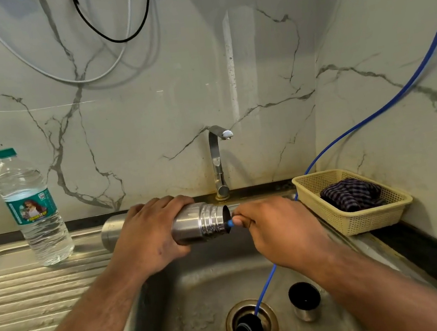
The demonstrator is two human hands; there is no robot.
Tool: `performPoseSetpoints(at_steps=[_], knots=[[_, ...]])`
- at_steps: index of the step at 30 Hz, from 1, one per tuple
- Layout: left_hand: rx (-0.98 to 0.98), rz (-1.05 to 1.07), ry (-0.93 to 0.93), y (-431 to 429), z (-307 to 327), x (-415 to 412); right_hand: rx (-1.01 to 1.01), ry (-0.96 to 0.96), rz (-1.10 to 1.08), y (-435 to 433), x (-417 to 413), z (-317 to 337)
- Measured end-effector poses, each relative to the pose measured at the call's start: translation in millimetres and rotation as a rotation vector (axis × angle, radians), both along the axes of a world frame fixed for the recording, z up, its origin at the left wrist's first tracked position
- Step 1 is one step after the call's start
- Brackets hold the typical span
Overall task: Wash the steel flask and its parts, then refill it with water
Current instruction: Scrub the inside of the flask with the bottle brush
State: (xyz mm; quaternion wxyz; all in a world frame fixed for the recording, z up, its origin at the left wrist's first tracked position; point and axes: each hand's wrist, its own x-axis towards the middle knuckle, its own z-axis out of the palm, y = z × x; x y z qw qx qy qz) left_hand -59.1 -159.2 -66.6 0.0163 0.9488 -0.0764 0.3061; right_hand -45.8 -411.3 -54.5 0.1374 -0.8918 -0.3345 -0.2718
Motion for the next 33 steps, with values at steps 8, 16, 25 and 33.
performPoseSetpoints(at_steps=[8, 16, 25, 33], knots=[[-0.022, 0.006, 0.04, -8, 1, -3, -0.058, -0.113, 0.023, -4, 3, 8], [0.055, -0.01, 0.06, -20, 0, -4, -0.021, -0.009, -0.087, -5, 8, 4], [0.002, 0.015, 0.052, -14, 0, -4, -0.157, 0.006, 0.093, -17, 11, 15], [0.011, 0.019, 0.051, -16, 0, -3, -0.131, -0.147, 0.017, -16, 19, 8]])
